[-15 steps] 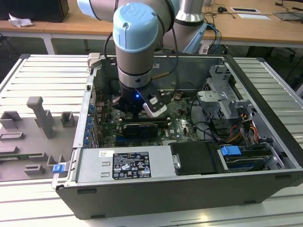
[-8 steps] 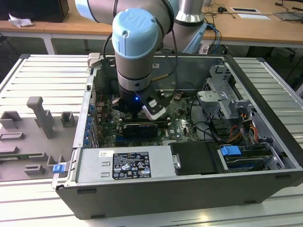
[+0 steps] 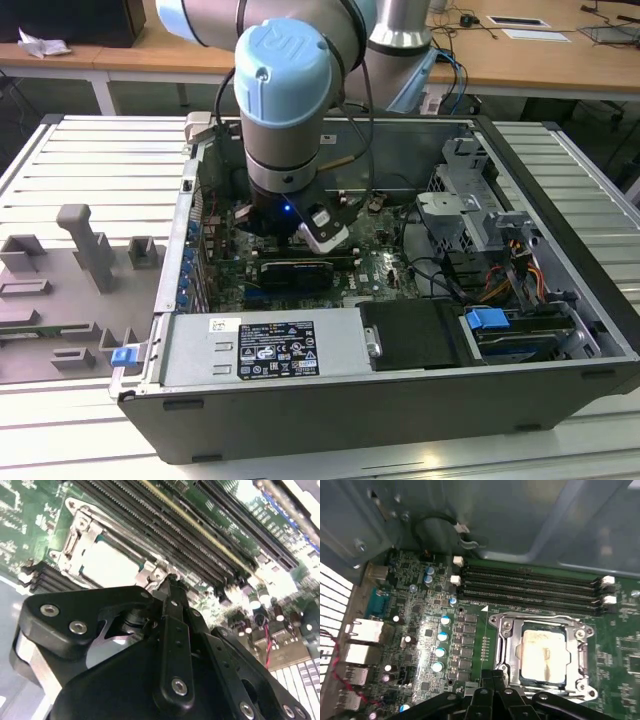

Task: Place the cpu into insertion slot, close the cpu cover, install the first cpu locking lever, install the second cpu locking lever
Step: 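Install the second cpu locking lever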

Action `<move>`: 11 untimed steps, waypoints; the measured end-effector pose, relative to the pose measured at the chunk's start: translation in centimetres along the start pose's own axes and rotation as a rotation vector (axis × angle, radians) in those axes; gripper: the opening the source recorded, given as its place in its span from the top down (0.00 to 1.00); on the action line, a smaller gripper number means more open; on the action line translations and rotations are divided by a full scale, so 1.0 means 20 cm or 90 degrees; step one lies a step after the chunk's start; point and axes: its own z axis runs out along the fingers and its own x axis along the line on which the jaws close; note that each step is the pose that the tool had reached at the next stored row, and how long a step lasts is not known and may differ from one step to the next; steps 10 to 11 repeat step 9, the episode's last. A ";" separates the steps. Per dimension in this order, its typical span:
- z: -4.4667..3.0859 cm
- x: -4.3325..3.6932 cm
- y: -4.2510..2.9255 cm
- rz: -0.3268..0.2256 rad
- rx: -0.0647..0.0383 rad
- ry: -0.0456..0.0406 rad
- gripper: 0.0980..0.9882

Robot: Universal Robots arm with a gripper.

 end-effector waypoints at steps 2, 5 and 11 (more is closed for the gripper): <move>-0.017 -0.001 0.005 0.000 0.000 -0.0001 0.99; -0.040 -0.002 0.012 0.000 0.000 0.0000 0.99; -0.053 -0.003 0.016 0.000 0.000 -0.0002 0.99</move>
